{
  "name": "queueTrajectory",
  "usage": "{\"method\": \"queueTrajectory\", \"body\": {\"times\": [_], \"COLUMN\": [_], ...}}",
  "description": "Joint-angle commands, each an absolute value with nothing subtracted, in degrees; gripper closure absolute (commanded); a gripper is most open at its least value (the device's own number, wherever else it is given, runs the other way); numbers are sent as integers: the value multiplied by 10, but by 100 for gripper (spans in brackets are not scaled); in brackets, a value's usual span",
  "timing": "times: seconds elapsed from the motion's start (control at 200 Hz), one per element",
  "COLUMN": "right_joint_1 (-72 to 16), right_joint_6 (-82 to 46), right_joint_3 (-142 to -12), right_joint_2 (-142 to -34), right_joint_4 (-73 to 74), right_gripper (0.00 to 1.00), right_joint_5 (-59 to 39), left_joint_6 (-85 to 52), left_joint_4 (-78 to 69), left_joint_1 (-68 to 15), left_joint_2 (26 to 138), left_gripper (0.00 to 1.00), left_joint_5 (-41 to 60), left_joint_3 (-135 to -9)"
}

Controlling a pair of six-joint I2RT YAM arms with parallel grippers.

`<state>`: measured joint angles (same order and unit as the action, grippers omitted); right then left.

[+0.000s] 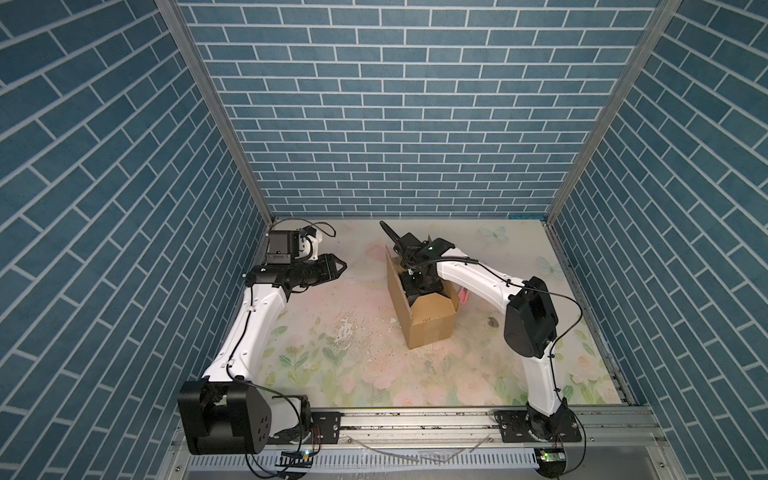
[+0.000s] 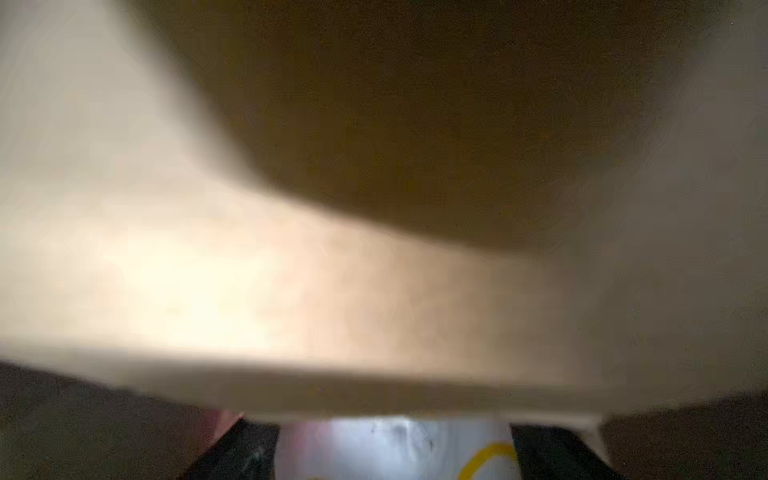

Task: Unpack the express box
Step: 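Grasp the pink-and-blue plush toy inside the box with the right gripper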

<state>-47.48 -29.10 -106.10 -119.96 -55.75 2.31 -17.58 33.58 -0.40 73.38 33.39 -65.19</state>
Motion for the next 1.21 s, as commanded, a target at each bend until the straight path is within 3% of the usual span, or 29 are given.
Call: {"method": "queueTrajectory", "body": {"times": [0.0, 0.28, 0.565, 0.81, 0.9, 1.085, 1.2], "right_joint_1": [-470, -467, -466, -466, -466, -465, -462], "right_joint_6": [-293, -296, -306, -306, -308, -308, -308], "right_joint_3": [-1042, -1026, -1009, -1042, -1043, -1044, -1041], "right_joint_2": [-1238, -1288, -1262, -1326, -1338, -1343, -1338], "right_joint_4": [-580, -586, -599, -611, -599, -581, -574], "right_gripper": [11, 11, 12, 12, 17, 41, 70], "right_joint_5": [3, -26, -33, -47, -67, -64, -60], "left_joint_6": [-176, -178, -193, -199, -200, -227, -252], "left_joint_4": [325, 323, 308, 308, 312, 294, 275], "left_joint_1": [1, 1, 1, 1, 1, 1, 1], "left_joint_2": [734, 730, 727, 721, 718, 707, 695], "left_gripper": [48, 48, 48, 48, 48, 48, 47], "left_joint_5": [344, 346, 359, 368, 376, 414, 437], "left_joint_3": [-645, -642, -635, -635, -639, -632, -621]}}
